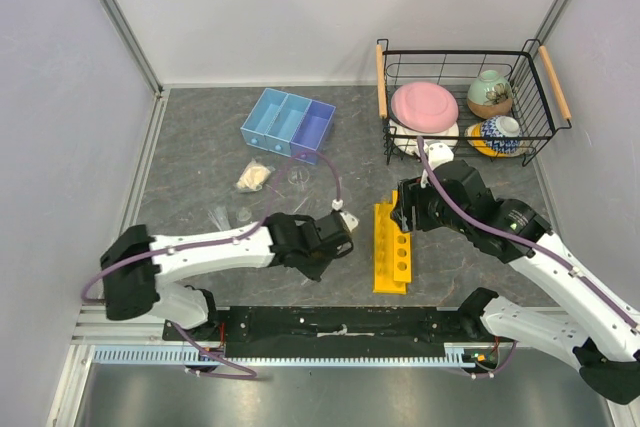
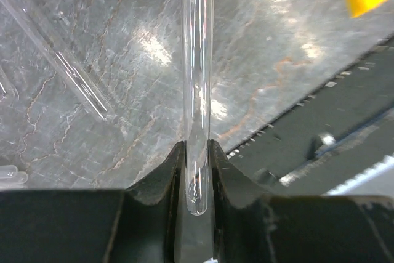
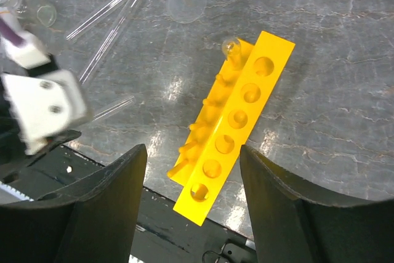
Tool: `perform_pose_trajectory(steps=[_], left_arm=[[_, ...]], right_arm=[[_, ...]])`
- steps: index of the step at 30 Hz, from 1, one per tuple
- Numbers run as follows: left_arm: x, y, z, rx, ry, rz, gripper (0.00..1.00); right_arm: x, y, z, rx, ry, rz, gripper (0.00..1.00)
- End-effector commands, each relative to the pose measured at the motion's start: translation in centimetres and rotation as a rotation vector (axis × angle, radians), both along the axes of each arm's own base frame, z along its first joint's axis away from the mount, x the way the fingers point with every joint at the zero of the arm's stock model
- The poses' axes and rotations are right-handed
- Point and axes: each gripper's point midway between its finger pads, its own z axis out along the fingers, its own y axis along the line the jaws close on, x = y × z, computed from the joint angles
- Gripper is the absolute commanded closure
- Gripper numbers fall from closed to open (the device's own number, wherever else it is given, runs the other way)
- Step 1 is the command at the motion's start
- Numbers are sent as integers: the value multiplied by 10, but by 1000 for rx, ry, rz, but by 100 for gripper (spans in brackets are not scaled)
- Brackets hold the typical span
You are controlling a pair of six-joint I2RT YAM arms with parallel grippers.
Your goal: Organize the chemistry lab equipment
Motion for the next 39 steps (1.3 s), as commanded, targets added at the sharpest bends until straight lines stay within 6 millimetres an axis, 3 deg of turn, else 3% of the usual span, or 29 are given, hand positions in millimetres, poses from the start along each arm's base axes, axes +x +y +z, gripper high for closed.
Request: perform_pose_trajectory(steps=[1, 6, 17, 24, 34, 39], left_arm=[[1, -17, 62, -232, 8, -31, 98], [1, -32, 120, -583, 60, -140, 98], [-4, -50, 179, -1024, 192, -373, 98], [-10, -44, 206, -1194, 225, -471, 98], [-14, -45, 213, -1280, 253, -519, 98], [-18, -44, 217, -1312, 252, -532, 98]], right_arm=[[2, 21, 21, 96, -25, 50, 30], [-3, 30, 25, 125, -18, 104, 30], [-20, 84, 71, 367, -19, 342, 30], [-27, 97, 85, 436, -18, 409, 30], [-36, 107, 113, 546, -38, 465, 32], [-39, 107, 125, 572, -46, 475, 42]])
